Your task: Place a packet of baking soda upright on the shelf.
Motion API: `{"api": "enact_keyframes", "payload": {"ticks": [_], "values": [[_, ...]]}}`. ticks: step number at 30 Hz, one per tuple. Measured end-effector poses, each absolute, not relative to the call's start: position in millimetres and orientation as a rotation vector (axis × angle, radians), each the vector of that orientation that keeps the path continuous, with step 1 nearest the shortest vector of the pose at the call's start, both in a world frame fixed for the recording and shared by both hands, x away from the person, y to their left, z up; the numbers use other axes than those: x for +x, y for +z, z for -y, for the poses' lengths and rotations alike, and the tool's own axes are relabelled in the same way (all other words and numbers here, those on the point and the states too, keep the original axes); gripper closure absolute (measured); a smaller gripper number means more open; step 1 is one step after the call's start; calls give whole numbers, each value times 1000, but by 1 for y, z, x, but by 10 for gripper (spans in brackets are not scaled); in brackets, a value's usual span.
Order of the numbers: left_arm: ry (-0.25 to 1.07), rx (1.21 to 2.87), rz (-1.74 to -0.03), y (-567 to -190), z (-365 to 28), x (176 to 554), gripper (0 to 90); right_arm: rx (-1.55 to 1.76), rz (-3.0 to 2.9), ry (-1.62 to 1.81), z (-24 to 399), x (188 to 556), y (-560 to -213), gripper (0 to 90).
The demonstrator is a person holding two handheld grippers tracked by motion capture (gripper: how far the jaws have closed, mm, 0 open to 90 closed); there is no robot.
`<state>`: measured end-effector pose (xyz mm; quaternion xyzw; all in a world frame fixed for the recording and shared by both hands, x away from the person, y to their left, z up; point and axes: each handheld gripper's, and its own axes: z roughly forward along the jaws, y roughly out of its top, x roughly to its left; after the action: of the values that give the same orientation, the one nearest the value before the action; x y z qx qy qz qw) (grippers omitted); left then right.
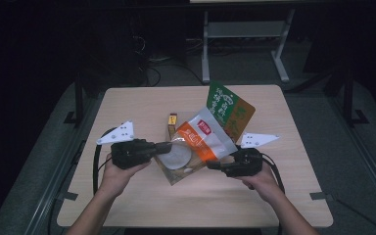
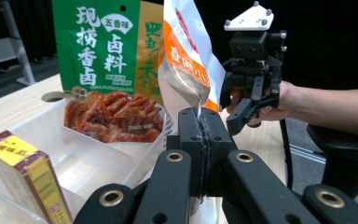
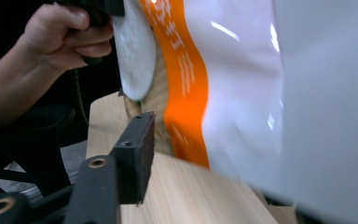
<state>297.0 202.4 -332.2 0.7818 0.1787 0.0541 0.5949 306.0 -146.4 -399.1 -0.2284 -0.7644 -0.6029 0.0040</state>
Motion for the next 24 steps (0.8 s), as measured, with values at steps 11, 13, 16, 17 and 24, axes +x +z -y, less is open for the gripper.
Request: {"api": "enact_keyframes", "payload": {"ticks": [11,13,16,17,24], "values": [[101,1790,-420,-337,-202,299,891,-711,2362,-1924,149,305,-396,755],[105,1787,-421,-338,-203,300,891,-705,2366,-1928,149,305,-394,807],[95,1786,-440,-342,-205,302,890,-695,2384,-1927,149,304,-392,845],[97,1794,-443,-344,-205,303,890,-688,2393,-1919,149,303,-392,847],[109,1879,-483,-363,-203,309,890,-666,2433,-1896,151,302,-388,855]]}}
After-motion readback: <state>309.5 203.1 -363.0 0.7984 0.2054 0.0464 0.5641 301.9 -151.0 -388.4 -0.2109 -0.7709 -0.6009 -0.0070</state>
